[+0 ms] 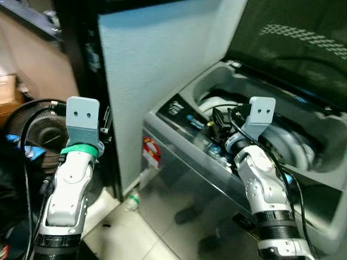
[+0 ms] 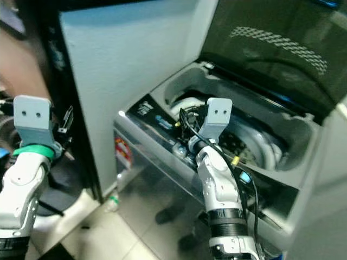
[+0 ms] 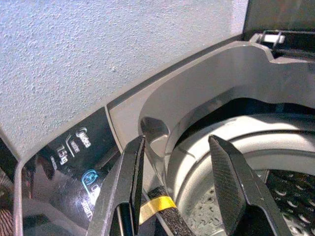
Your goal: Clothes washing
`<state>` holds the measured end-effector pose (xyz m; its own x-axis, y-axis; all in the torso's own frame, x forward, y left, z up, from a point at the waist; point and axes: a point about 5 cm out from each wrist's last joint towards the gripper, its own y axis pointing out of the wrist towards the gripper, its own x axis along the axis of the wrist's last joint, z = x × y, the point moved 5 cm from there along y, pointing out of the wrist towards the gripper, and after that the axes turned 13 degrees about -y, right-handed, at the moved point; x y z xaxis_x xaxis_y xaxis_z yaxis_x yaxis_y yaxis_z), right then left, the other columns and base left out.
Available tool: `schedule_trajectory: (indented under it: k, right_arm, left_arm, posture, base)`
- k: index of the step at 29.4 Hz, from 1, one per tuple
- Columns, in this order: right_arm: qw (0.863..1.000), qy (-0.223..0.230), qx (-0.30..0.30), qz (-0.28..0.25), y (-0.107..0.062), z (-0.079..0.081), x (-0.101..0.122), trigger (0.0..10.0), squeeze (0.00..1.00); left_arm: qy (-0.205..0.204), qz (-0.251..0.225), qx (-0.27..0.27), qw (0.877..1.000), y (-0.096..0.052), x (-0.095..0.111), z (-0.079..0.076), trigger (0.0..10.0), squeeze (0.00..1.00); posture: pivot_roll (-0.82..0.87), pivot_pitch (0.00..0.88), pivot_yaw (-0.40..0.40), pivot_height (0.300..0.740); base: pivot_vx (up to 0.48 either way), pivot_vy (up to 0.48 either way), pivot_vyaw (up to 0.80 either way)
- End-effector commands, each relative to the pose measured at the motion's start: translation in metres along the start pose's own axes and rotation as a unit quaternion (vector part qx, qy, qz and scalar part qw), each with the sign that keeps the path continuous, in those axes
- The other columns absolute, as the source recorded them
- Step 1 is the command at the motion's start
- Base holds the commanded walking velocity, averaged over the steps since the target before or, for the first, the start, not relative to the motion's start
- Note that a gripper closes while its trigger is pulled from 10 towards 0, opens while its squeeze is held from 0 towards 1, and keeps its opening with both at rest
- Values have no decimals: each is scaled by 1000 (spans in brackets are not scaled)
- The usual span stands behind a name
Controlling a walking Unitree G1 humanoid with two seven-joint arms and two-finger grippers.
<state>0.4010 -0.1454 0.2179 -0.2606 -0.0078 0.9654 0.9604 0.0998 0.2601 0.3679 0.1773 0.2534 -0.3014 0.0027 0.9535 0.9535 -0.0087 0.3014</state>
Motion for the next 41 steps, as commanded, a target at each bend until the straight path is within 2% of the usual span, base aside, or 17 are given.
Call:
schedule_trajectory:
  k: [1, 2, 4, 6, 12, 13, 19, 20, 25, 28, 33, 41]
  right_arm:
    - [999, 12, -23, 19, -7, -7, -14, 10000, 0]
    - [999, 18, -35, 17, -10, -10, -15, 10000, 0]
    - [999, 21, -42, 16, -12, -11, -16, 10000, 0]
    - [998, 36, -60, 7, -14, -15, -13, 10000, 0]
    - [997, 39, -70, -4, -16, -17, -9, 10000, 0]
    - [997, 39, -73, -6, -17, -19, -8, 10000, 0]
    - [997, 33, -66, -2, -19, -18, -12, 10000, 0]
    - [998, 29, -54, 3, -19, -15, -14, 10000, 0]
    - [998, 29, -49, 5, -18, -14, -14, 10000, 0]
    - [998, 43, -41, -4, -12, -12, -7, 10000, 0]
    - [998, 47, -32, -7, -6, -9, -5, 10000, 0]
    - [999, 35, -4, 2, 0, -3, -4, 10000, 0]
  left_arm:
    - [3, 4, -19, 1000, 2, 0, -3, 10000, 0]
    - [1, 3, -27, 1000, 5, 2, -4, 10000, 0]
    - [-2, 1, -30, 1000, 6, 4, -4, 10000, 0]
    - [-8, -4, -39, 999, 10, 8, -3, 10000, 0]
    - [-11, -9, -43, 999, 13, 11, -2, 10000, 0]
    - [-15, -15, -43, 999, 16, 15, -3, 10000, 0]
    - [-25, -6, -24, 999, 21, 15, 1, 10000, 0]
    - [-40, 3, -15, 999, 18, 8, 4, 10000, 0]
    - [-53, 6, -10, 999, 14, 4, 7, 10000, 0]
    - [-68, 3, -14, 998, 8, 3, 5, 10000, 0]
    - [-51, 18, -18, 998, 10, -3, 1, 10000, 0]
    - [-58, 29, -3, 998, 9, -11, 0, 10000, 0]
  posture:
    - [145, 42, 20, 740]
    - [150, 37, 58, 740]
    - [150, 37, 58, 740]
    - [150, 33, 102, 740]
    - [150, 33, 115, 740]
    - [152, 34, 137, 740]
    - [152, 34, 137, 740]
    - [151, 34, 110, 740]
    - [154, 36, 100, 740]
    - [156, 40, 90, 740]
    - [156, 34, 76, 740]
    - [140, 37, 64, 740]
  base:
    - [0, 0, 800]
    - [0, 0, 800]
    - [0, 0, 800]
    - [0, 0, 800]
    - [0, 0, 800]
    - [0, 0, 800]
    - [0, 0, 800]
    - [0, 0, 800]
    - [0, 0, 800]
    - [0, 0, 800]
    - [0, 0, 800]
    - [0, 0, 800]
